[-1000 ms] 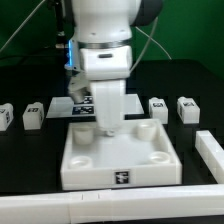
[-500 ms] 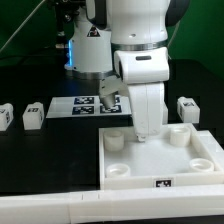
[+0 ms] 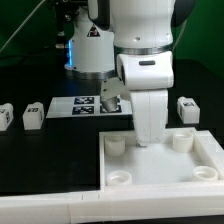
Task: Assemble one leg
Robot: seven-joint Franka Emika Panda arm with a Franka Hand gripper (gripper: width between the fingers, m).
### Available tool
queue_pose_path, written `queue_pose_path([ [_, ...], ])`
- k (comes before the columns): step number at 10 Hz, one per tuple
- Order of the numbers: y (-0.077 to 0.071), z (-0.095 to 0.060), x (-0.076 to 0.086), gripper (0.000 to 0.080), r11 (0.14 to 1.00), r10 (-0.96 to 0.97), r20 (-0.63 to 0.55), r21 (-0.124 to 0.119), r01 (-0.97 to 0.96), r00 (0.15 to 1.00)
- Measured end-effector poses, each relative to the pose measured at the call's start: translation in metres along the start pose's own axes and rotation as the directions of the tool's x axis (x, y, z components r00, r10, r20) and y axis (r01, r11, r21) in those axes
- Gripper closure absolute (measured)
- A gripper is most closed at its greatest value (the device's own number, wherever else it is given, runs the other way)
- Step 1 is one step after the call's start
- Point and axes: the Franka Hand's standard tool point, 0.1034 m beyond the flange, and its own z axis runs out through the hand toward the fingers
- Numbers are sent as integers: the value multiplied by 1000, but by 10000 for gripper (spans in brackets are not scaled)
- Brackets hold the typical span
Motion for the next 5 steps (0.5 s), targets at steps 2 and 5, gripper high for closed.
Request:
queue_pose_path([
  [2,0,0,0,741,1000,1,0,1,-1,1000],
  [5,0,1,-1,363,1000,2,0,1,-2,1000],
])
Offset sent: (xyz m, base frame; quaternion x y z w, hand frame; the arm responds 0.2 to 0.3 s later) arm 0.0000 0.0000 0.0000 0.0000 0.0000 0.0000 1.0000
